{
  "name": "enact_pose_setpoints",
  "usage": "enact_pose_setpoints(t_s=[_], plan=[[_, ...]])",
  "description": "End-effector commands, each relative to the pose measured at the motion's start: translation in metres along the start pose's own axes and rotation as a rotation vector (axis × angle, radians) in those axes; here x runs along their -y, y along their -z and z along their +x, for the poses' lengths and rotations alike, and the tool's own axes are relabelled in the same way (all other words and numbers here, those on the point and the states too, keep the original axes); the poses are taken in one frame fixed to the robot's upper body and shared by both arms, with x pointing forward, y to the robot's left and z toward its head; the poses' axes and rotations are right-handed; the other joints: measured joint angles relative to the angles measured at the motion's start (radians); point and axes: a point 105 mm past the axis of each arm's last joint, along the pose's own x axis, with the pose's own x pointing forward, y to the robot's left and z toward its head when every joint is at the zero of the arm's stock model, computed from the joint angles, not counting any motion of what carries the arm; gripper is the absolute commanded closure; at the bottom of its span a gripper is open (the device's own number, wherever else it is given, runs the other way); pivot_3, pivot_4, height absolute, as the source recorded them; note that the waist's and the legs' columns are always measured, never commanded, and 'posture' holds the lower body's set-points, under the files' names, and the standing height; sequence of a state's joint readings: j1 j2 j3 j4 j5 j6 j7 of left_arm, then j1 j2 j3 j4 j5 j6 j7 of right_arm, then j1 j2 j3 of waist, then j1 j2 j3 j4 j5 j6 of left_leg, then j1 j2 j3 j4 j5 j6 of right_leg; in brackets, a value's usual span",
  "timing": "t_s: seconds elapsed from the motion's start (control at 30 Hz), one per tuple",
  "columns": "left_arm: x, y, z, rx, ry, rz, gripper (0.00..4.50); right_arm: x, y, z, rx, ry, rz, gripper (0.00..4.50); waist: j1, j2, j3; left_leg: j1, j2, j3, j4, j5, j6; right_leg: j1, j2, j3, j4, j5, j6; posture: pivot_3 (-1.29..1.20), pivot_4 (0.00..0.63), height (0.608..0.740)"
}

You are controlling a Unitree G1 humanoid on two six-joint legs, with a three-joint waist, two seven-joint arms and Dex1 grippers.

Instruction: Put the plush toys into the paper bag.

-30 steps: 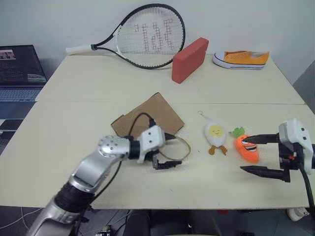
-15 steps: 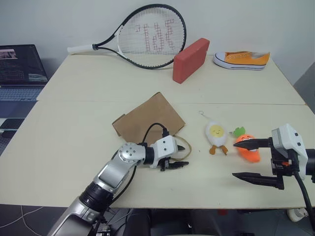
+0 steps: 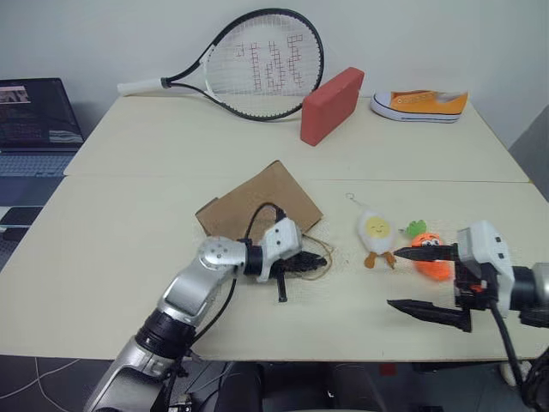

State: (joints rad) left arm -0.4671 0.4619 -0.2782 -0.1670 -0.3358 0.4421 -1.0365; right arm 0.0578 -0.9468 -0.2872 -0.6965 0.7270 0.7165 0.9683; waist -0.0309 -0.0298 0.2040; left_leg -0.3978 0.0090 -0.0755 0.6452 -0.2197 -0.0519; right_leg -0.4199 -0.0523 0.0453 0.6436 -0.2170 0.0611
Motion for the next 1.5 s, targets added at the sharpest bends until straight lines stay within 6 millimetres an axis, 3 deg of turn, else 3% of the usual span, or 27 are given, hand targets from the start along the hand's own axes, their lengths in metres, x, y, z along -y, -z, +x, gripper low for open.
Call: enact_pose_setpoints(t_s=[0.03,0.1,0.2,0.53,1.1,1.33,1.5], plan=[[-0.002,-0.031,-0.018,0.088,0.024,-0.025,4.48,0.0,-0.007,0.021,0.068,0.028,0.0,0.0,-0.002,0.0,0.0,0.0,0.0,0.0,0.0,0.0,0.0,0.0,0.0,0.0,0.0,0.0,0.0,0.0,0.15,0.74],[-0.005,-0.04,-0.026,0.12,0.02,-0.057,4.48,0.002,-0.01,0.035,0.116,0.035,0.023,0.0,-0.001,0.0,0.0,0.0,0.0,-0.001,-0.001,0.0,0.0,0.0,0.001,0.0,0.0,0.0,0.0,0.0,0.15,0.74],[-0.01,-0.048,-0.033,0.154,0.014,-0.097,4.5,0.004,-0.012,0.057,0.167,0.041,0.049,0.68,-0.001,0.0,0.0,0.0,0.0,-0.002,0.0,0.0,0.0,0.0,0.002,0.0,0.0,0.0,0.0,0.0,0.15,0.74],[-0.014,-0.062,-0.036,0.213,0.021,-0.159,4.5,0.02,-0.013,0.125,0.265,0.127,0.136,4.38,-0.001,0.0,0.0,-0.001,0.0,-0.005,-0.002,0.0,0.0,0.0,0.003,0.0,0.001,0.001,0.001,0.0,0.15,0.74],[-0.013,-0.071,-0.035,0.227,0.04,-0.172,4.5,0.043,-0.022,0.196,0.354,0.237,0.178,4.46,-0.004,0.0,0.0,-0.001,0.002,-0.009,-0.003,0.0,0.0,0.0,0.008,0.0,0.002,0.005,0.002,0.0,0.15,0.74],[-0.02,-0.077,-0.042,0.241,0.008,-0.173,4.5,0.054,-0.005,0.212,0.307,0.328,0.252,4.46,-0.004,0.0,0.0,-0.001,0.003,-0.01,-0.004,0.0,0.0,-0.001,0.009,0.0,0.002,0.007,0.0,0.0,0.15,0.74],[-0.04,-0.086,-0.059,0.269,-0.09,-0.15,4.5,0.055,0.004,0.216,0.275,0.347,0.286,4.46,-0.006,0.0,0.0,0.0,0.003,-0.011,-0.004,0.0,0.0,-0.001,0.01,0.0,0.002,0.007,0.0,0.0,0.15,0.74]])
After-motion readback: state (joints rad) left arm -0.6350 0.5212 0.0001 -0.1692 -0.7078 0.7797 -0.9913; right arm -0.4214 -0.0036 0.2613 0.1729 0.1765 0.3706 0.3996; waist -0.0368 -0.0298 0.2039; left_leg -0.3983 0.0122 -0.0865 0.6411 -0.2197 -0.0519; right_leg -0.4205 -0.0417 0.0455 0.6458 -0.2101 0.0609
